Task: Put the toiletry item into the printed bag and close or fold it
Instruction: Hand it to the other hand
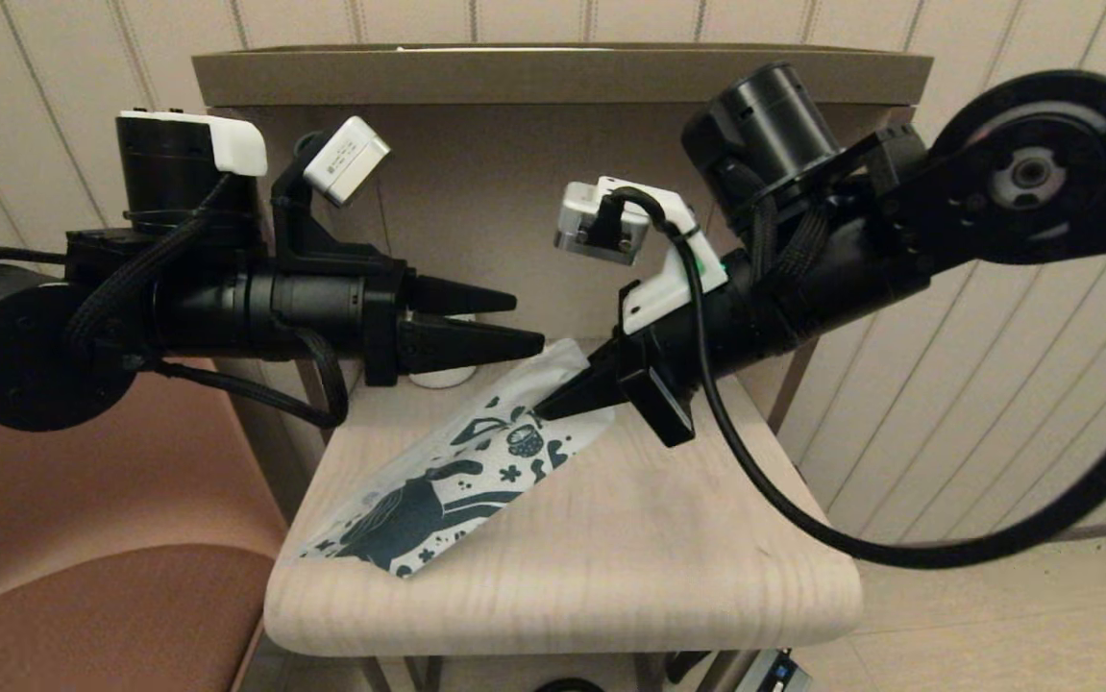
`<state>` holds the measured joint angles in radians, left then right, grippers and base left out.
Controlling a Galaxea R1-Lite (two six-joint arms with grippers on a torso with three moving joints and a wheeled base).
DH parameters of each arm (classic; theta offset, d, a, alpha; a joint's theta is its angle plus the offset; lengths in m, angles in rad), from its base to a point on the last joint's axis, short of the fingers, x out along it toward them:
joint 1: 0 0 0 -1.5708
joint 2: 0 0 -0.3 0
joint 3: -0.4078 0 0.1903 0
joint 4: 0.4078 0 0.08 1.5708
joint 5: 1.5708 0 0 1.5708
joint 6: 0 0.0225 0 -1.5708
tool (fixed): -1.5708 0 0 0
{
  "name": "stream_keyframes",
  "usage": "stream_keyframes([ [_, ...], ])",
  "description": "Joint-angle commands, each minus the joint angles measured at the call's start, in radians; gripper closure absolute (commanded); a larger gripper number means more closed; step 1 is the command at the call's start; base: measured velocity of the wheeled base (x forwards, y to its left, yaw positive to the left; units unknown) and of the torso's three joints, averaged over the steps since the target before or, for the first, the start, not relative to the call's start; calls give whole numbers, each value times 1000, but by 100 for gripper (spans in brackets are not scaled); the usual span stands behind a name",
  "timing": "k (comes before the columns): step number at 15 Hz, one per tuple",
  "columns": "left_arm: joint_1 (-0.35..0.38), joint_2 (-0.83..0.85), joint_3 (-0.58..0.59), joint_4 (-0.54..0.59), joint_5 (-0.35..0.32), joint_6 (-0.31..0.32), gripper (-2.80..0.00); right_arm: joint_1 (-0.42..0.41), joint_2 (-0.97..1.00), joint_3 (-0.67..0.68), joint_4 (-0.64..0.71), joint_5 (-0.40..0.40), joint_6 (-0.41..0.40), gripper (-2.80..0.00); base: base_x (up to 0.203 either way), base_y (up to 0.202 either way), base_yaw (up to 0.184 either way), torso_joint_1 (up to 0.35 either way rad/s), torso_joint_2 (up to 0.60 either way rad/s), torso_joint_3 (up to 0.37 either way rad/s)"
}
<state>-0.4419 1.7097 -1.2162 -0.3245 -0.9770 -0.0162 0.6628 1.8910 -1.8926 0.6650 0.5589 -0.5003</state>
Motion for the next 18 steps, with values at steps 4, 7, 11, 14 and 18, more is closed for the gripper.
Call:
stream_keyframes([
  [4,0,25,-2,-2,-2,4,-280,-11,13,0,-18,6,14,0,0,0,0,0,0,0],
  [7,0,24,0,-2,-2,7,-280,-15,24,1,-36,6,24,0,0,0,0,0,0,0],
  [11,-1,25,3,-6,27,9,-280,-17,28,0,-44,6,32,0,0,0,0,0,0,0],
  [14,-6,28,13,-44,46,9,-280,-17,31,0,-45,6,32,0,0,0,0,0,0,0],
  [18,-7,30,17,-45,47,9,-280,-17,33,0,-50,6,34,0,0,0,0,0,0,0],
])
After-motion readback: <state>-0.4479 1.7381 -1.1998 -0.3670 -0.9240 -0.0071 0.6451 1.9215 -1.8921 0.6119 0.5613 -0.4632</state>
